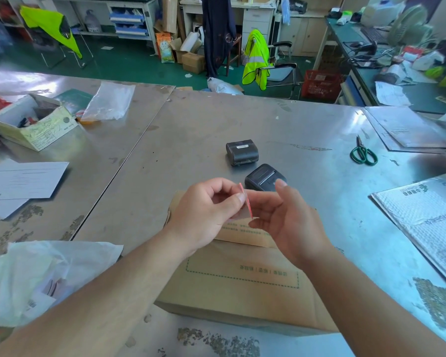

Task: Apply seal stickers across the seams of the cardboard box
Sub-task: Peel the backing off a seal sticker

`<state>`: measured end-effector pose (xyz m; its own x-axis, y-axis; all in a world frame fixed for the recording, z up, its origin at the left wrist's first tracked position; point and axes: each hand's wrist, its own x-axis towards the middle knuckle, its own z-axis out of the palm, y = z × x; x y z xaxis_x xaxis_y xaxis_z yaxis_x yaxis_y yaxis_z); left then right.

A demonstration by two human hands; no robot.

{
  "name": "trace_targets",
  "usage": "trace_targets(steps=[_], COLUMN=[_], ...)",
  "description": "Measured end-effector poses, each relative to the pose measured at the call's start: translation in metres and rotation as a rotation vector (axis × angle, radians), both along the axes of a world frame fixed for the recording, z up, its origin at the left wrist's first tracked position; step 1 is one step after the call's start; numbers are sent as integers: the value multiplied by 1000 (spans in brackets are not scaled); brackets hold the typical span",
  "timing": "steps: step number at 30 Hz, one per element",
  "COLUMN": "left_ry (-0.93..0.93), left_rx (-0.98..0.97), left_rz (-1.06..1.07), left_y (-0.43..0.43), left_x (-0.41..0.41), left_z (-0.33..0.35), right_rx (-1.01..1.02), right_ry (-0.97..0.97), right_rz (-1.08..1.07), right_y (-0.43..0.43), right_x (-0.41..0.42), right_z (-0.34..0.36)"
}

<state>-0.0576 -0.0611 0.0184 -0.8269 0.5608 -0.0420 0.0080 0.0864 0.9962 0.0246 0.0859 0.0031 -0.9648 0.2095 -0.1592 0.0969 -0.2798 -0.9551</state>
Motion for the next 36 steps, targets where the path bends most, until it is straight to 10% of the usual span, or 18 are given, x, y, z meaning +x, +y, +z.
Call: trace_targets(steps=[10,18,26,36], left_ry=[160,-58,278,394], left_rx=[-267,-160,-303,-387], left_rz=[77,41,11,-13], left_y=[7,14,11,12], left_x=[9,15,28,34], left_z=[10,16,29,38], right_rx=[129,217,-266,-280], right_ry=[110,193,29,75], right_rz=[-113,-128,-68,49], right_y=[-7,-4,4,8], right_x=[9,16,13,16], right_z=[-3,-6,4,1])
